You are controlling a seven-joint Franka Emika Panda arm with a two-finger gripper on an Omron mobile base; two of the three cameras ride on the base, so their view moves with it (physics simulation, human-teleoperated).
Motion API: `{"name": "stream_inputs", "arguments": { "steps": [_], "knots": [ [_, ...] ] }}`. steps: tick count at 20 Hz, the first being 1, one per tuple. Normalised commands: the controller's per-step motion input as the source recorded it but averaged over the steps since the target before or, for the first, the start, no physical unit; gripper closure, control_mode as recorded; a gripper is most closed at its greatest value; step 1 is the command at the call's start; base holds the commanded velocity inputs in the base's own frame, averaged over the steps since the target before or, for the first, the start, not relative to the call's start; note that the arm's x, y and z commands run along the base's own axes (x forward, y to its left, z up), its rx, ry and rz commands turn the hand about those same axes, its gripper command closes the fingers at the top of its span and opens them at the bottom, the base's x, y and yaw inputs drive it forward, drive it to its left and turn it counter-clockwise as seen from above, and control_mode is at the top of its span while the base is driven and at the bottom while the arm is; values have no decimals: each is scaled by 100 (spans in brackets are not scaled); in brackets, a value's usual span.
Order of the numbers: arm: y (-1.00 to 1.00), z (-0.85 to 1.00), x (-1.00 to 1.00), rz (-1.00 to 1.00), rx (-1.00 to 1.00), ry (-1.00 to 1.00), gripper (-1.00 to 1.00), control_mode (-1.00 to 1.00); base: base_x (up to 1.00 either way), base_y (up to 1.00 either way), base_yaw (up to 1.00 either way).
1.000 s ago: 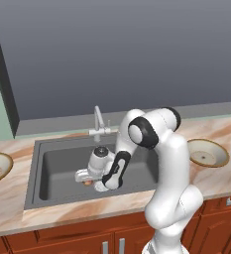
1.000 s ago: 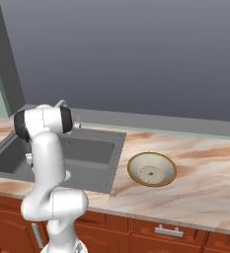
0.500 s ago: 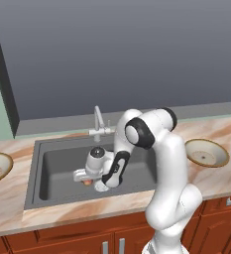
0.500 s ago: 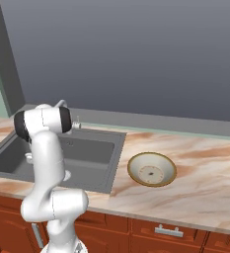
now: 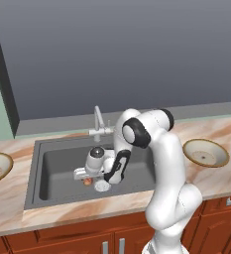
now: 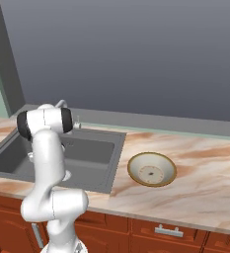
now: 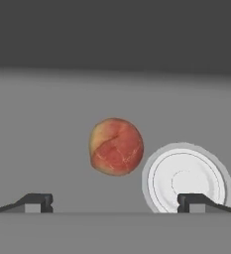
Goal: Pick the garlics from the cabinet and place them in one bowl. Pick the peach from the sink and place it in the other bowl.
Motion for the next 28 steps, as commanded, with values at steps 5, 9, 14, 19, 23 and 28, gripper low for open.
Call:
{"name": "stream_inputs", "arguments": {
  "steps": [5, 9, 14, 19, 23, 28],
  "knots": [
    [0, -39, 7, 0, 0, -3, -100, -100, 0, 0, 0],
    [0, -37, 7, 0, 0, -2, -100, -100, 0, 0, 0],
    [0, -36, 5, 0, 0, -2, -100, -100, 0, 0, 0],
    [0, -27, 19, 0, 0, -2, -100, -100, 0, 0, 0],
    [0, -20, 24, 0, 0, -2, -100, -100, 0, 0, 0],
    [0, -13, 19, 0, 0, -1, -100, -100, 0, 0, 0]
  ]
}}
